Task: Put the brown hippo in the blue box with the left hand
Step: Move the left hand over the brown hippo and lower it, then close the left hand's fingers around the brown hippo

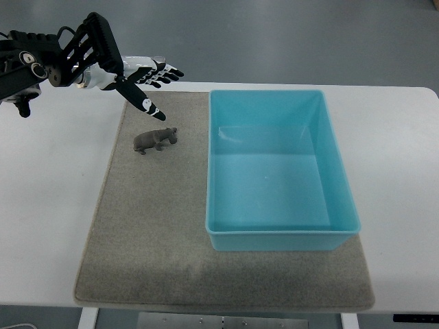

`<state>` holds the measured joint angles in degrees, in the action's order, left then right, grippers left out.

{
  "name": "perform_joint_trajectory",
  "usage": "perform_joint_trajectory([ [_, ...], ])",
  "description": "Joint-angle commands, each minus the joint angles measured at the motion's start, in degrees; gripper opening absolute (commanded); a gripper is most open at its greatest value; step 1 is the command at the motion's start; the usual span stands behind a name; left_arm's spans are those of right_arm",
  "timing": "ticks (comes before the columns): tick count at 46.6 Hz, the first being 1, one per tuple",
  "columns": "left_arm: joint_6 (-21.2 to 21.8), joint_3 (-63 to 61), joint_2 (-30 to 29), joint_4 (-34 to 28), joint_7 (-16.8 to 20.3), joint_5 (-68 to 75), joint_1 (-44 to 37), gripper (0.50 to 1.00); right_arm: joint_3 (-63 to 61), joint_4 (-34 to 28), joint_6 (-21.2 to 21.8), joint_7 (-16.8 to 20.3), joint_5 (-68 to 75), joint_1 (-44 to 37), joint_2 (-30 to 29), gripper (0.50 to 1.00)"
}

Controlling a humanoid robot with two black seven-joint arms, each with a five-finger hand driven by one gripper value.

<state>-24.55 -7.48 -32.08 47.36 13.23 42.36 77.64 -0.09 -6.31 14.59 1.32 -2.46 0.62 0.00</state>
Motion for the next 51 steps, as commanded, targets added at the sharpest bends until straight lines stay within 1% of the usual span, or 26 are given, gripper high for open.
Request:
perform_joint_trajectory([
  [1,-0.2,-0.3,0.0,1.1,0.0,4.0,0.0,0.996,0.0,0.0,0.0,0.0,0.0,0.0,0.0,0.936],
  [7,0.6,-1.7,0.3,1.9,0.0,10.7,0.0,0.996,0.0,0.0,0.0,0.0,0.0,0.0,0.0,0.936],
  [11,0.6,-1.8,0.6,1.9,0.0,12.4,0.0,0.994,0.0,0.0,0.0,0.0,0.0,0.0,0.0,0.936],
  [30,0.2,-2.8,1.8,1.7,-0.7,12.6,-0.6,0.994,0.0,0.0,0.0,0.0,0.0,0.0,0.0,0.936],
  [34,0.8,-5.6,2.2,1.5,-1.2,12.5,-0.5,0.994,0.0,0.1,0.0,0.0,0.0,0.0,0.0,0.936],
  [42,1.6,-5.9,3.1,1.2,-2.6,12.5,-0.6,0.994,0.0,0.0,0.0,0.0,0.0,0.0,0.0,0.936],
  [51,2.1,-6.1,3.3,1.3,-2.6,12.5,-0.6,0.992,0.0,0.0,0.0,0.0,0.0,0.0,0.0,0.936],
])
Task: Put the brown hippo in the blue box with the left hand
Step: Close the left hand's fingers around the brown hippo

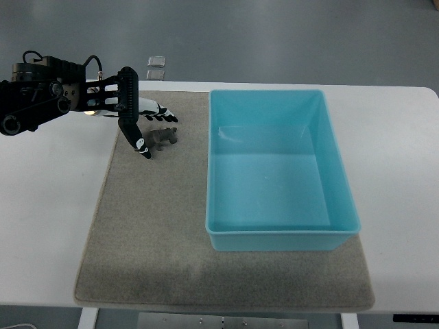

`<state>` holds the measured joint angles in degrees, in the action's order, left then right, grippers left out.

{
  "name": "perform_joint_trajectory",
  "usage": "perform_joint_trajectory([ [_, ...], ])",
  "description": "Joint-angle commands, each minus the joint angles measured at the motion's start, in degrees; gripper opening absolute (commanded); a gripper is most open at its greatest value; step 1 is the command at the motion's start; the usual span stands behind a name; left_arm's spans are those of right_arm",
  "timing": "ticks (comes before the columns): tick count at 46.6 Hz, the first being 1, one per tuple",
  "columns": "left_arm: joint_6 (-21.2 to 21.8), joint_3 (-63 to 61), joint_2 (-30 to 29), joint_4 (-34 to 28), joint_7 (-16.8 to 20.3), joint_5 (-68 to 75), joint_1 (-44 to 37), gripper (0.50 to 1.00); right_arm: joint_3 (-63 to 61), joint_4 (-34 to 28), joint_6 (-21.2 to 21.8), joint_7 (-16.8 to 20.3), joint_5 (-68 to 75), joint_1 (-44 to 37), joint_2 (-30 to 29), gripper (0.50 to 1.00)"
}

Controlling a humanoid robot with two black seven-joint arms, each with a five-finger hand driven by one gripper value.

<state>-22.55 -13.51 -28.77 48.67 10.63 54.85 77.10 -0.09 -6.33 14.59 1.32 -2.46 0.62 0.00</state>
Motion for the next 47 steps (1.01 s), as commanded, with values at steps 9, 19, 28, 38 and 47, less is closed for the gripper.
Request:
perform_joint_trajectory([
  [9,1.4,-0.2,0.8,0.1,0.0,0.1,-0.1,0.988,0.0,0.0,0.0,0.0,0.0,0.0,0.0,0.936],
  [19,1.6,-0.3,1.0,0.1,-0.3,0.9,-0.1,0.896,0.0,0.0,0.0,0.0,0.0,0.0,0.0,0.936],
  [28,2.2,-0.2,1.0,0.3,-0.2,3.2,-0.2,0.857,0.0,0.0,0.0,0.0,0.0,0.0,0.0,0.936],
  [38,2.5,-0.2,1.3,0.4,-0.2,3.2,-0.3,0.821,0.0,0.0,0.0,0.0,0.0,0.0,0.0,0.936],
  [47,4.1,-0.3,1.3,0.5,-0.3,3.9,-0.3,0.763,0.0,0.0,0.0,0.0,0.0,0.0,0.0,0.936],
])
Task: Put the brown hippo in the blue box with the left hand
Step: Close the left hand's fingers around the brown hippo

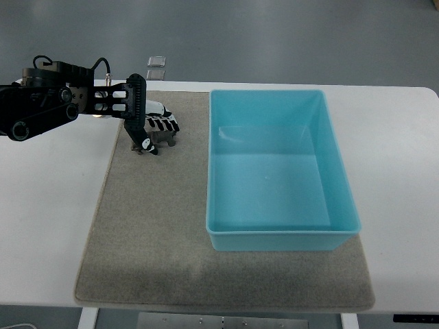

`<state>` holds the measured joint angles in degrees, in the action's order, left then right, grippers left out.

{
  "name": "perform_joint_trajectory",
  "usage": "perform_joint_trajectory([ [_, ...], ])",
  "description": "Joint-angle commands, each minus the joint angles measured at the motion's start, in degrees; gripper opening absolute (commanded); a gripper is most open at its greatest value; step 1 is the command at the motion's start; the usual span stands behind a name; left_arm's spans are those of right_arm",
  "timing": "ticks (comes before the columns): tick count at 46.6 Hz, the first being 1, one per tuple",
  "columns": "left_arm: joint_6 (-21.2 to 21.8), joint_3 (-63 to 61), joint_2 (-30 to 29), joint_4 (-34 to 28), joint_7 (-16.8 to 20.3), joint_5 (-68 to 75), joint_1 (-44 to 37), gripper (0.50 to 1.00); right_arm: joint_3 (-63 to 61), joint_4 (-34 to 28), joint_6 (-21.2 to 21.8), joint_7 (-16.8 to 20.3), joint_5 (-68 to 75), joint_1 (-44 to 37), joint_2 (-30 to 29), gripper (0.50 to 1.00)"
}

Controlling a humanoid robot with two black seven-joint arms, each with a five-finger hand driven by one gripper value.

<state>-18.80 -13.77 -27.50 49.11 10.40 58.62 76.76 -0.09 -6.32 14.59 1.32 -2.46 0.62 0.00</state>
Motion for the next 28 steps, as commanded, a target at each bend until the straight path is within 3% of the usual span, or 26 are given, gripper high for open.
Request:
perform_joint_trajectory([
  [1,0.3,0.0,0.0,0.1,0.0,0.1,0.1,0.737,0.0,0.0,0.0,0.0,0.0,0.0,0.0,0.936],
  [12,0.4,0.0,0.1,0.4,0.0,0.1,0.1,0.500,0.0,0.0,0.0,0.0,0.0,0.0,0.0,0.936],
  [28,0.3,0.0,0.0,0.4,0.0,0.1,0.2,0.500,0.0,0.1,0.0,0.0,0.0,0.0,0.0,0.936],
])
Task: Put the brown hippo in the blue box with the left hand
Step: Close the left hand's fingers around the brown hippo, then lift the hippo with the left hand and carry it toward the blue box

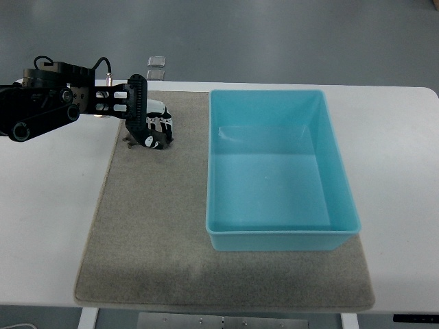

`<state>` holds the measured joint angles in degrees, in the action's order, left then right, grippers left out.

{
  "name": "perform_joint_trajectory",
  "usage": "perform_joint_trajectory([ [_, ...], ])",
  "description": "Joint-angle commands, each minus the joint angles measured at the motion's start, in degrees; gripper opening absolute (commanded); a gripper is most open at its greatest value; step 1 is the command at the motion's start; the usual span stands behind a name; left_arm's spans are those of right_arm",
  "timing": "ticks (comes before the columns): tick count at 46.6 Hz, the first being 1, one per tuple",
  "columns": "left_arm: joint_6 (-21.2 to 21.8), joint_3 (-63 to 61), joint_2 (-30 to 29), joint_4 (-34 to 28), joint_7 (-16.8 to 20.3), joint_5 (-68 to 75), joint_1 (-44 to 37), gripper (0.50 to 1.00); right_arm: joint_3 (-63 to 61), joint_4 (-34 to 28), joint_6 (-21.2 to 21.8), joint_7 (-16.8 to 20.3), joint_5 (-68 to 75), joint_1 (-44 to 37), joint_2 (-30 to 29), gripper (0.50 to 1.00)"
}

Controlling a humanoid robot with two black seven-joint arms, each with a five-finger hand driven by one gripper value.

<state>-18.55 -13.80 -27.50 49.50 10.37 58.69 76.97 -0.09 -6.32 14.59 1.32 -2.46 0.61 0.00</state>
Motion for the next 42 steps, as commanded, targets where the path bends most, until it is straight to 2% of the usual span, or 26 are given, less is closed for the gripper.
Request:
perform_joint_trajectory([
  [1,-0.1,0.0,0.0,0.0,0.0,-0.1,0.0,0.500,0.0,0.0,0.0,0.0,0.0,0.0,0.0,0.936],
  [42,-0.5,0.4,0.0,0.9,0.1,0.0,1.6,0.500,0.0,0.0,0.0,0.0,0.0,0.0,0.0,0.936],
])
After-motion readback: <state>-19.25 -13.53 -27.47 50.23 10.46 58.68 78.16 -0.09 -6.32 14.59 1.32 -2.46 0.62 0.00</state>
